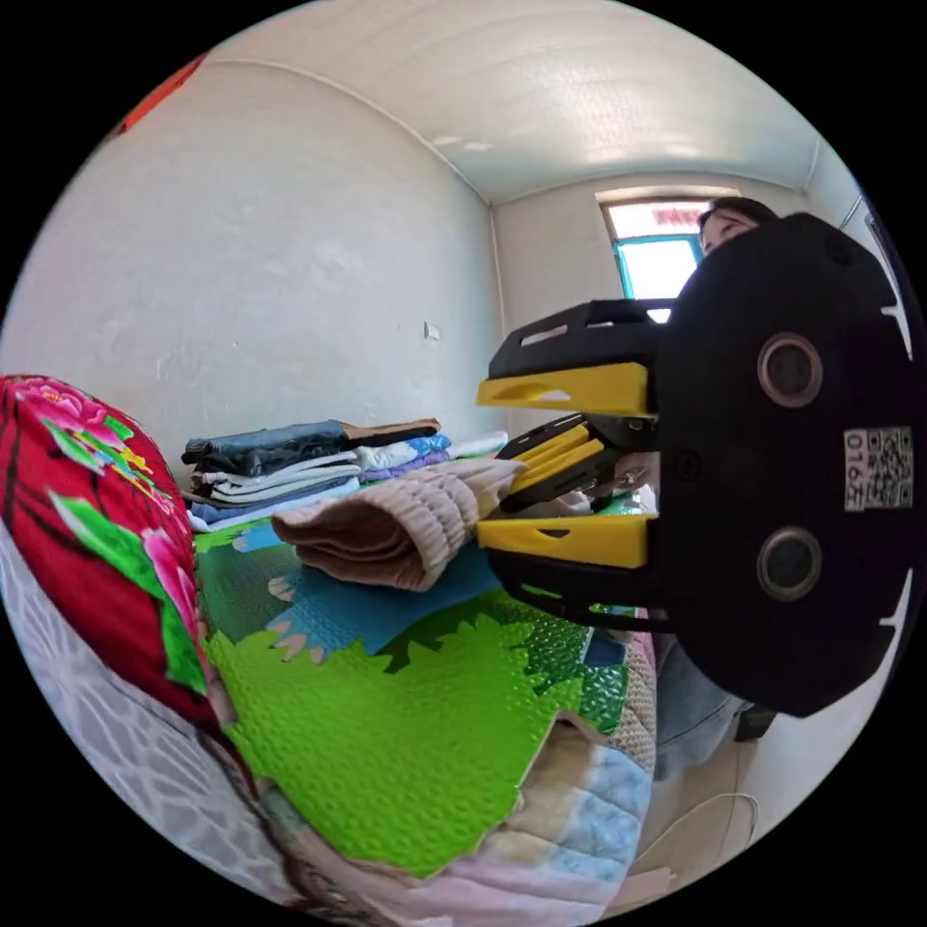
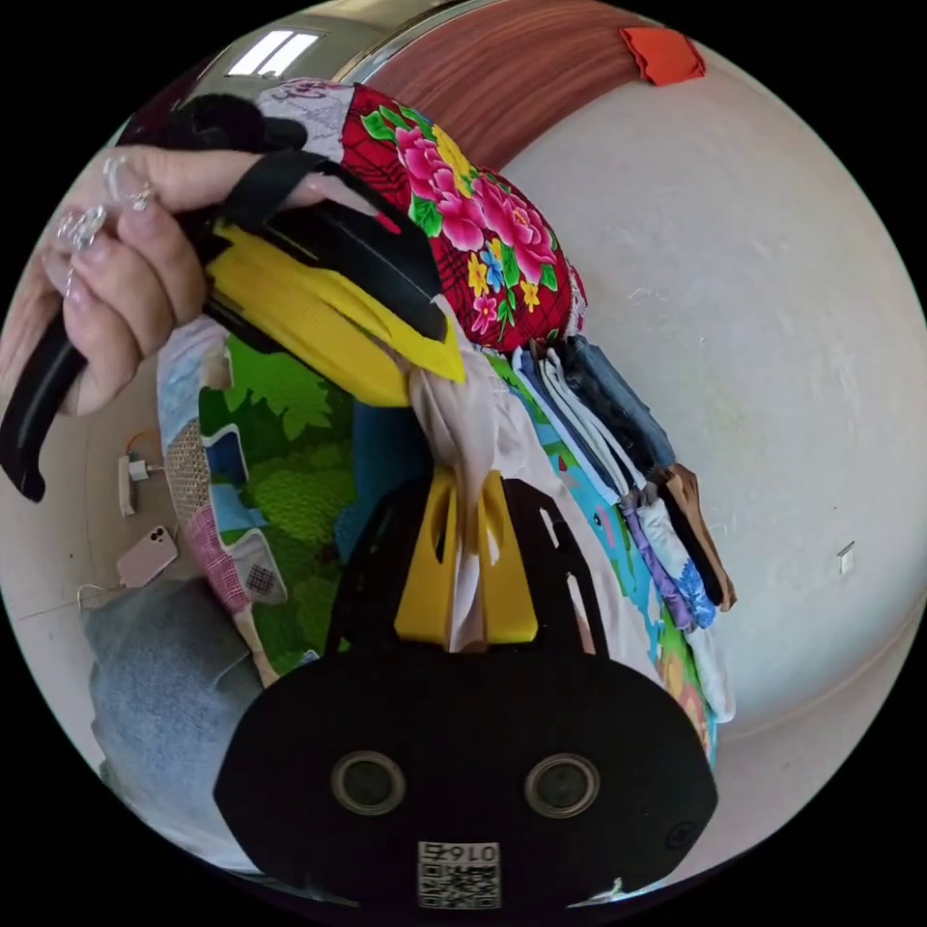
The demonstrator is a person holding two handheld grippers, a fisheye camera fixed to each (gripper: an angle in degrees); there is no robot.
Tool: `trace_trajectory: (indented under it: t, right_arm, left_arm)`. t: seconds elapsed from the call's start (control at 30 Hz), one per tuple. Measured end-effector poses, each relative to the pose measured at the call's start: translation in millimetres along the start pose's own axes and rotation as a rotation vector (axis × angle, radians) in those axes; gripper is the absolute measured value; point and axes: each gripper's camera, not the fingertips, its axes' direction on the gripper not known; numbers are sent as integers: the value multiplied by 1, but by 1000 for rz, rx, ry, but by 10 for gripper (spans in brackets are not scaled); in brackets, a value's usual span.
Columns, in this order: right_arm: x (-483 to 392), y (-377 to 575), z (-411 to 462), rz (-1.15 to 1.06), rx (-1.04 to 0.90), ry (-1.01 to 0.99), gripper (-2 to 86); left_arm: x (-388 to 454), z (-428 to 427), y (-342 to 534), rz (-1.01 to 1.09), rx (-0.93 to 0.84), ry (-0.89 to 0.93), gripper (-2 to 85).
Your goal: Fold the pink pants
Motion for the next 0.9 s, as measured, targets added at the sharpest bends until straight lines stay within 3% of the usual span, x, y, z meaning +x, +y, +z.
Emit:
trace_trajectory:
  t: [0.1,0.23,0.53,0.73,0.9]
  right_arm:
    - [18,5,6,62,15,-85,21]
    - [21,12,10,34,41,-27,18]
    - [61,45,25,15,79,-59,26]
    - [115,84,44,48,121,-219,75]
    - [230,148,47,217,267,-464,90]
  left_arm:
    - [5,9,12,-7,28,30,194]
    - [18,30,17,-47,70,38,200]
    - [94,68,43,5,166,-105,81]
    - [191,97,81,244,102,-240,68]
    - [308,149,147,650,34,-453,67]
